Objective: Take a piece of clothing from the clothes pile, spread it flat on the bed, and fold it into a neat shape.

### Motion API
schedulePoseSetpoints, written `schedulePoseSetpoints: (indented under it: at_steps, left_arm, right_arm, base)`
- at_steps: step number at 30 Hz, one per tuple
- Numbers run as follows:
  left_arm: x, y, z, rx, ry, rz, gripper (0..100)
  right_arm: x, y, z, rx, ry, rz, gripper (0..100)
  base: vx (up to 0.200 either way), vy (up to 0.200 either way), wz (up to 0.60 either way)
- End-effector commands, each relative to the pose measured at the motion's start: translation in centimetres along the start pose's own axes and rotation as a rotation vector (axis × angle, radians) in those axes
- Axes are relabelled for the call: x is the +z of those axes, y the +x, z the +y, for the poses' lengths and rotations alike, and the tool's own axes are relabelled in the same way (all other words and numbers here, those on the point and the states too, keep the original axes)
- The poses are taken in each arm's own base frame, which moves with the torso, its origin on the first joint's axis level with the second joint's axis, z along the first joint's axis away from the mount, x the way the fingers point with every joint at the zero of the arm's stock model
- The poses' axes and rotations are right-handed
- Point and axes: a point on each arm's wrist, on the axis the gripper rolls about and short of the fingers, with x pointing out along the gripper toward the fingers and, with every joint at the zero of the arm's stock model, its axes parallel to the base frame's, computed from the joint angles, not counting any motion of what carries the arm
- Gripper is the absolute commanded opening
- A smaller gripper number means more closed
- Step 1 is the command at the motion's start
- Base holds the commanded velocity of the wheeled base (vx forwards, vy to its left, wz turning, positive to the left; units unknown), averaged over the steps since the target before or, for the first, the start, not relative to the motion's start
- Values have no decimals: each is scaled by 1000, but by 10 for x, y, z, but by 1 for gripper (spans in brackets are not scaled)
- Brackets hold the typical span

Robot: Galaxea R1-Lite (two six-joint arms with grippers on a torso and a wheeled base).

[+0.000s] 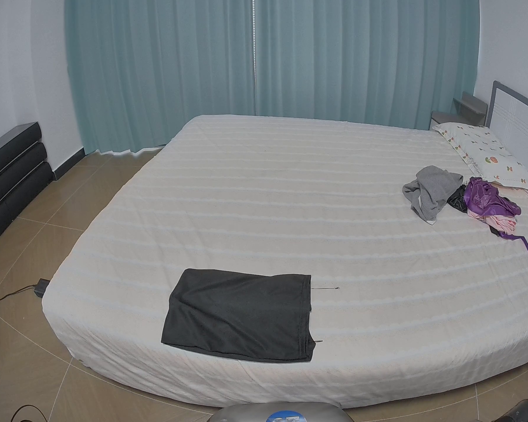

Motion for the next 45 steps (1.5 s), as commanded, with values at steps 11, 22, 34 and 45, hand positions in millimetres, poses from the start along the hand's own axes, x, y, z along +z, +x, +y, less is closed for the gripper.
schedulePoseSetpoints:
  at_steps: [11,22,34,45]
  left_arm:
    - [-8,-17,12,-130,-53,-62,100]
    - [-42,-22,6,-439,23,81,100]
    - [-67,-28,5,-620,140,304,100]
    - [-85,-35,8,-706,208,483,100]
  right_arm:
    - [-7,1,1,-45,-112,-265,100]
    - [-39,4,1,-123,5,60,100]
    - [-46,3,3,-51,70,134,100]
    - [-46,3,3,-38,51,133,100]
  base:
    - [0,0,0]
    - [0,0,0]
    - [0,0,0]
    - [0,0,0]
